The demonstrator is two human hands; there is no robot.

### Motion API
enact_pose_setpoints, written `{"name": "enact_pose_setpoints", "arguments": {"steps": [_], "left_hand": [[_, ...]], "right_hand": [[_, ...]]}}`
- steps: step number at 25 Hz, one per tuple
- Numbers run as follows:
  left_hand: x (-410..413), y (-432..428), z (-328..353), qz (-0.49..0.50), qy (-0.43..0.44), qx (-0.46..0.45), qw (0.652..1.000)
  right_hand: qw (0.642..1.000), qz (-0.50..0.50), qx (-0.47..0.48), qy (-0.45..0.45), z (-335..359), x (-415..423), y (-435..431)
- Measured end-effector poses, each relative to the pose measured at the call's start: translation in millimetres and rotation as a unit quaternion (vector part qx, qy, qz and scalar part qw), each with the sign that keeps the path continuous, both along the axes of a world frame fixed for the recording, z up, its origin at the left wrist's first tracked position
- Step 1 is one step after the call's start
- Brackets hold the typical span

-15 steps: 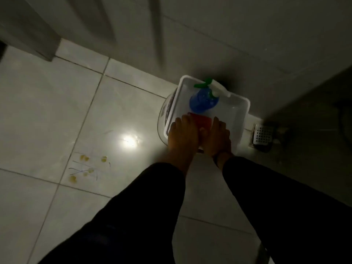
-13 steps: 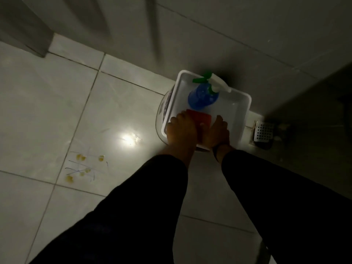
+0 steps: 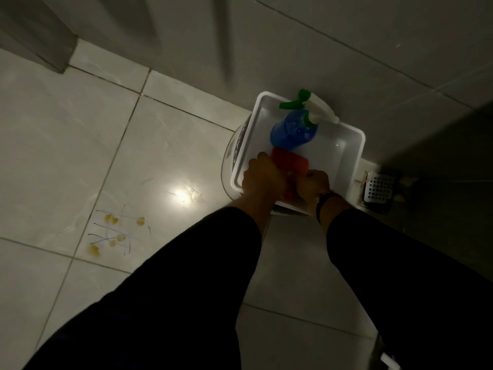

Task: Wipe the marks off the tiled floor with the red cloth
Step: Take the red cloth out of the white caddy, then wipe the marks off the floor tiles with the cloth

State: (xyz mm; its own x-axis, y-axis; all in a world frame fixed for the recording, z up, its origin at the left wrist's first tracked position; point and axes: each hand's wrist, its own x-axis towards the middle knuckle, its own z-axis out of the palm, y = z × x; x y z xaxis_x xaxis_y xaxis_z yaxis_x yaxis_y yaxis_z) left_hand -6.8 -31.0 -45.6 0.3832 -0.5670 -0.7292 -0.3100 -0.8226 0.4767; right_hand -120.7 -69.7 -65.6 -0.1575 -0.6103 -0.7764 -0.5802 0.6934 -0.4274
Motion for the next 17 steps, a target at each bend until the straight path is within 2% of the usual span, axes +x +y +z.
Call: {"name": "enact_pose_setpoints", "arguments": {"steps": [3, 6, 8, 9, 11, 13, 15, 17], "left_hand": [[12.1, 18.1, 28.8, 0.068, 0.025, -0.085, 0.994], [41.1, 60.8, 61.1, 0.2, 0.161, -0.119, 0.959], [63.3, 98.0, 76.0, 0.256, 0.24, -0.135, 0.927], [78.7, 121.5, 79.5, 0.274, 0.253, -0.143, 0.917], [108.6, 171.5, 81.9, 0.3, 0.242, -0.156, 0.909], [136.6, 224.3, 76.9, 0.299, 0.201, -0.162, 0.919], [158.4, 275.6, 62.6, 0.307, 0.171, -0.164, 0.922], [177.6, 326.1, 37.8, 0.338, 0.11, -0.168, 0.92]], "right_hand": [[0.998, 0.028, -0.047, -0.019, 35.3, 10.2, 2.3], [0.993, -0.011, -0.086, -0.083, 79.1, 30.3, 24.1], [0.982, -0.063, -0.03, -0.177, 98.2, 42.8, 49.1], [0.963, -0.069, 0.036, -0.258, 102.9, 52.7, 65.6], [0.898, -0.042, 0.198, -0.391, 110.7, 79.8, 102.9], [0.857, 0.004, 0.287, -0.428, 105.9, 114.7, 139.5], [0.858, 0.054, 0.315, -0.403, 90.0, 153.2, 171.4], [0.876, 0.089, 0.327, -0.342, 68.8, 189.2, 198.3]]}}
